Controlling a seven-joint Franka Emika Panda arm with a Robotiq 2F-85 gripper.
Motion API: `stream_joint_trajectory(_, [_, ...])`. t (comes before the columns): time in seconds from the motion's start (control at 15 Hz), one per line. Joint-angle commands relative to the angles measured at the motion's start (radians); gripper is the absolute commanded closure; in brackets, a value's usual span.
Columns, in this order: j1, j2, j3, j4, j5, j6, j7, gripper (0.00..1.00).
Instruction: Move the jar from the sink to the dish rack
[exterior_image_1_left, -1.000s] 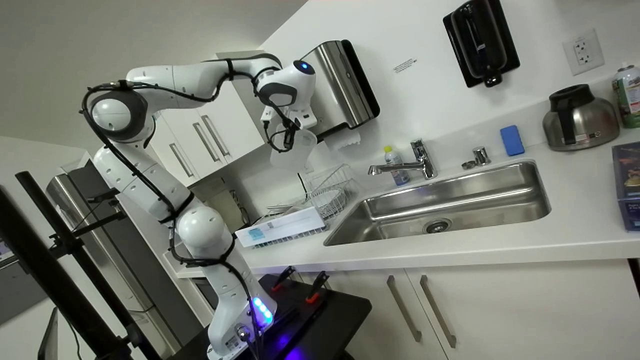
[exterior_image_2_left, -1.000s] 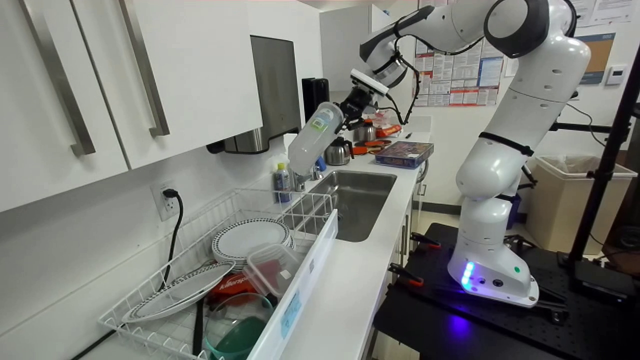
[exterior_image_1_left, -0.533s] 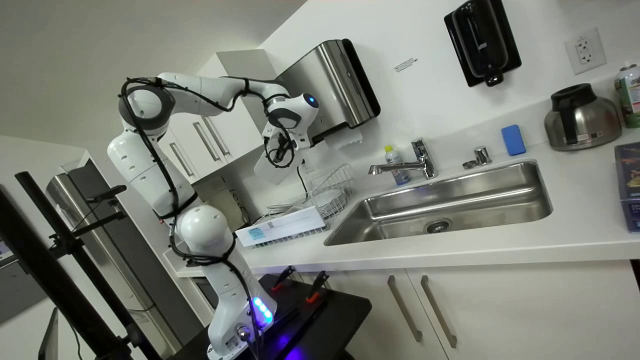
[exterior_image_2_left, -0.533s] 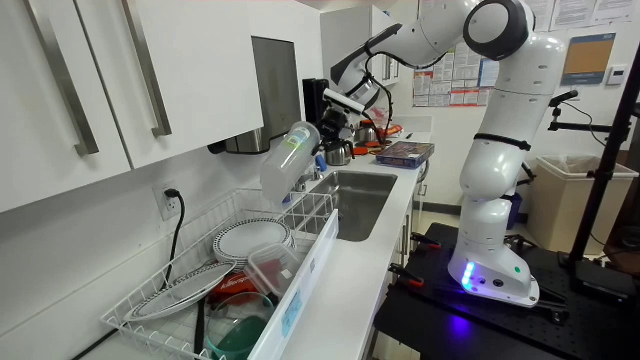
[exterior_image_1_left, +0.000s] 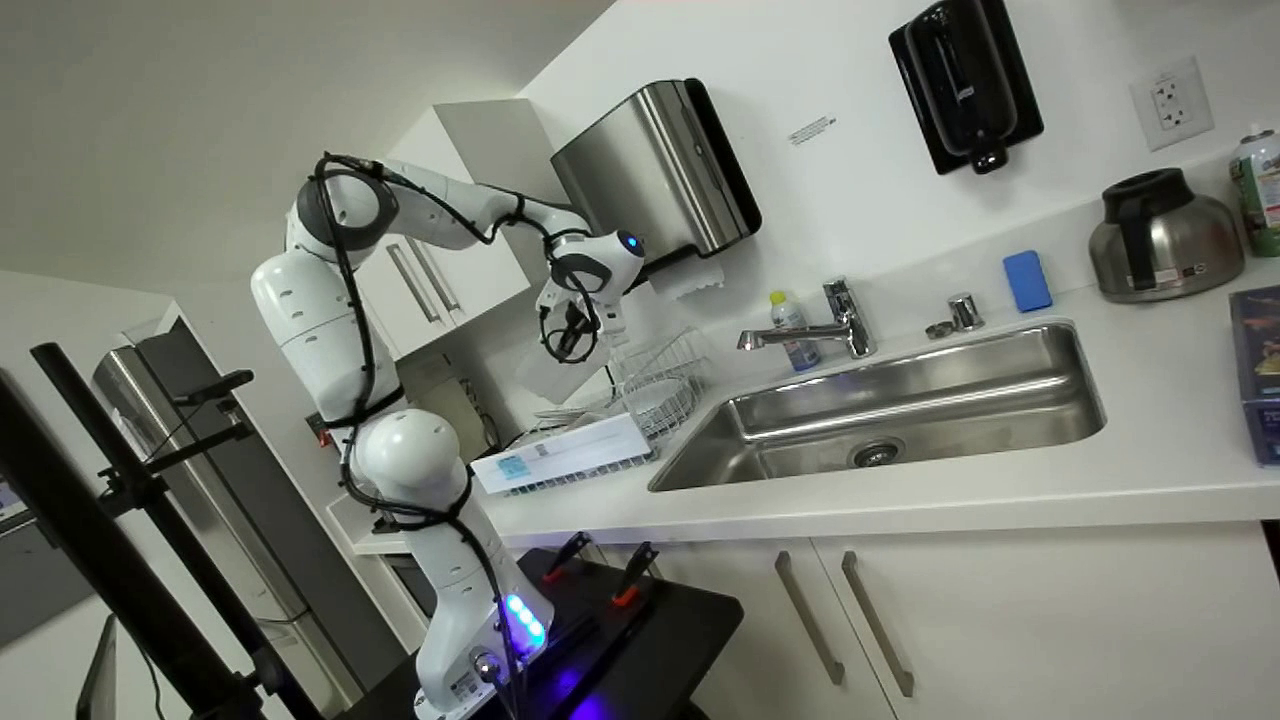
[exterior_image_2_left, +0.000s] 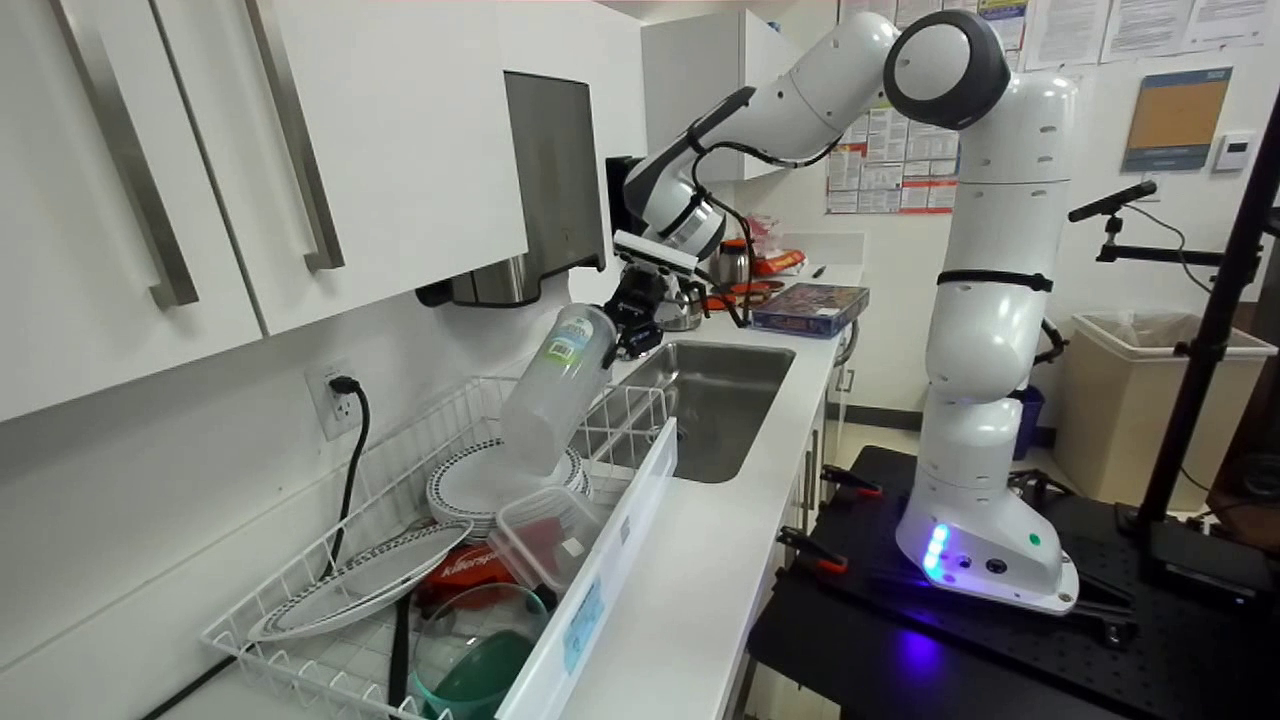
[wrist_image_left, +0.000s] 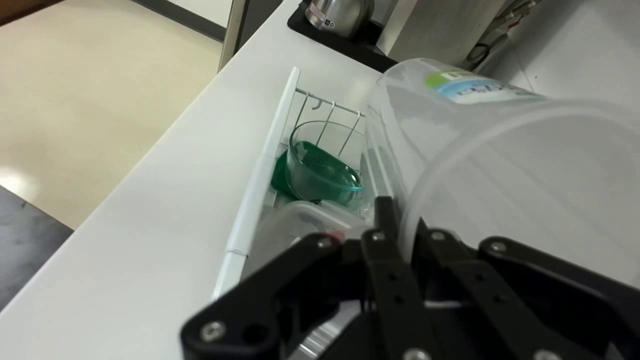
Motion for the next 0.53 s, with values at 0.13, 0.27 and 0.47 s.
stream_joint_trajectory(0.13, [0.011, 0.019, -0.006, 0.011, 0.002, -0.001, 0.000, 0.94])
stream_joint_trajectory(0.27, [0.014, 0.023, -0.004, 0.015, 0.007, 0.015, -0.003, 0.99])
stream_joint_trajectory(0.47, [0.041, 0.072, 0.018, 0.037, 0.023, 0.074, -0.006, 0.99])
